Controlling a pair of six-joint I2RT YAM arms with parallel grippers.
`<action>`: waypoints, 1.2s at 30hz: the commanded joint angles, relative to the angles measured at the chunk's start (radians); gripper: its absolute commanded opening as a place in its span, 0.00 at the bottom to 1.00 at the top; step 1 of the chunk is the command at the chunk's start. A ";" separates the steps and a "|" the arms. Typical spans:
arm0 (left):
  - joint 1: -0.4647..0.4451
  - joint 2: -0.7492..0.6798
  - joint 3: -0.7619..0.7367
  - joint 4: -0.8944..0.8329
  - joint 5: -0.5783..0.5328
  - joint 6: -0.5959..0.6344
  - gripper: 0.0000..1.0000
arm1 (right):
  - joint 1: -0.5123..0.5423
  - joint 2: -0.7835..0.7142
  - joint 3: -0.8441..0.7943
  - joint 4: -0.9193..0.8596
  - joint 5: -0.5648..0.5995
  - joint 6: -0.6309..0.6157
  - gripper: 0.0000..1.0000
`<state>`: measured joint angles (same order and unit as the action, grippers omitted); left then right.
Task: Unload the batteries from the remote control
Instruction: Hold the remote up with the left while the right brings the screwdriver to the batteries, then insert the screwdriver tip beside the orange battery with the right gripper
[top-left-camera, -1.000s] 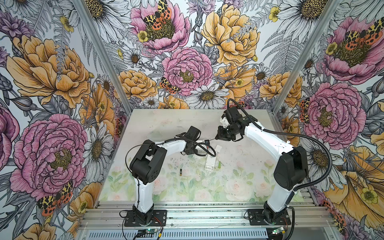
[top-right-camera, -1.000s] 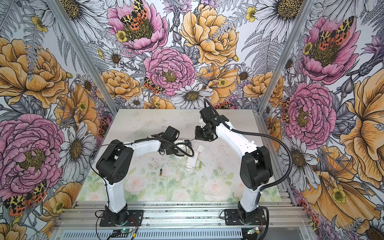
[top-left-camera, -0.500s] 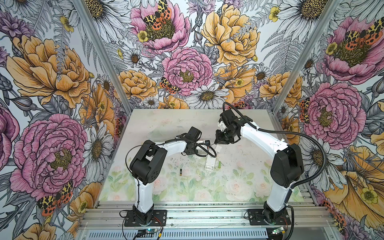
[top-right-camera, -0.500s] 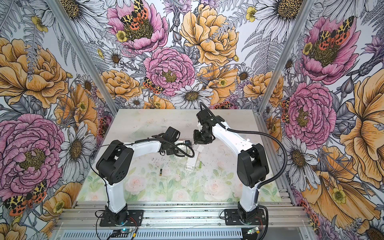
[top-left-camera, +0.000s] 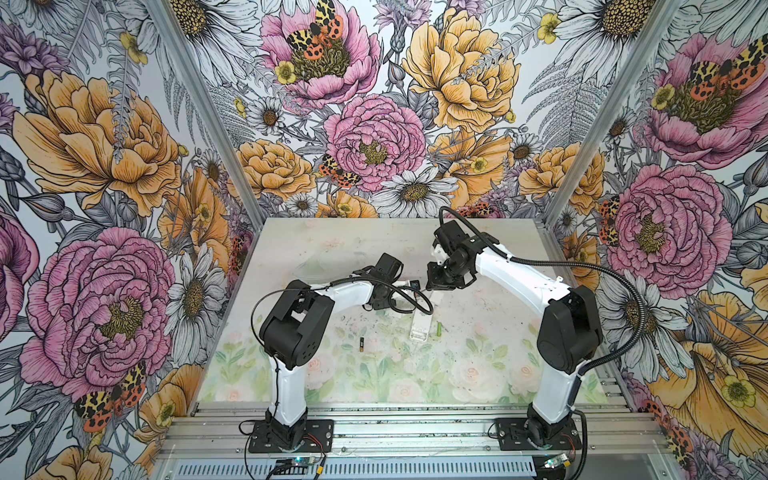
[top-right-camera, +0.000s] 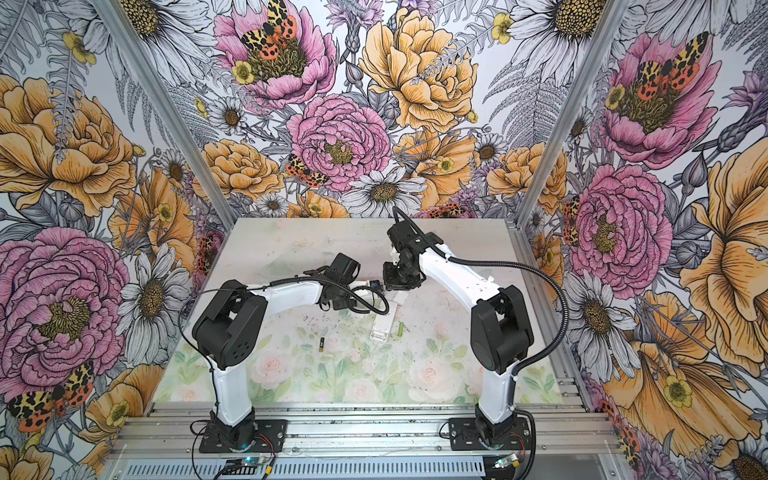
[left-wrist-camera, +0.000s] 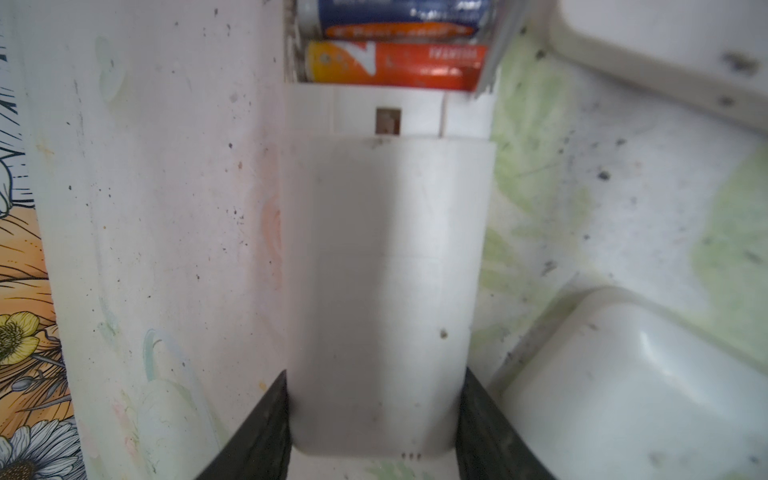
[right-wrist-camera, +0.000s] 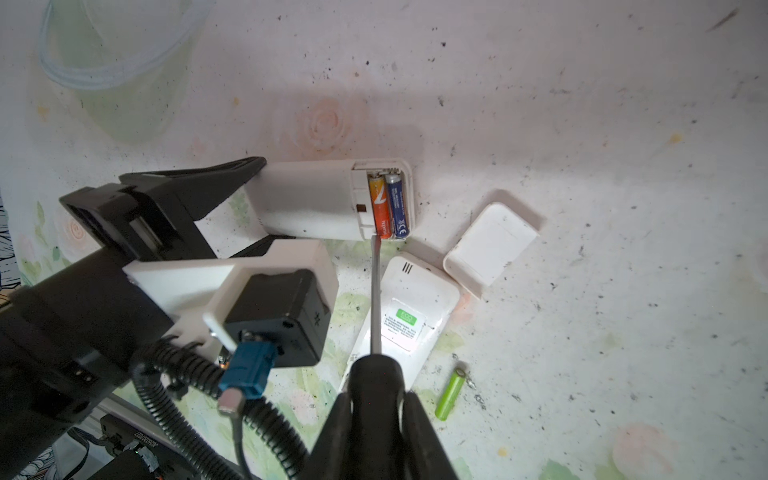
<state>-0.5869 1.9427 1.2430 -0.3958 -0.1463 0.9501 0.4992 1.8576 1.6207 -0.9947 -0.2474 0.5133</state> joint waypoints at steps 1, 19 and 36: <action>0.010 0.015 0.004 -0.047 -0.001 -0.005 0.21 | 0.009 0.007 0.021 -0.010 0.018 -0.020 0.00; 0.012 0.018 0.013 -0.048 0.000 -0.004 0.21 | 0.021 0.020 0.070 -0.030 0.040 -0.045 0.00; 0.010 0.030 0.025 -0.048 -0.002 -0.007 0.21 | 0.026 0.050 0.075 -0.030 0.028 -0.047 0.00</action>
<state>-0.5842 1.9450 1.2549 -0.4187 -0.1463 0.9501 0.5182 1.8893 1.6787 -1.0363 -0.2142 0.4763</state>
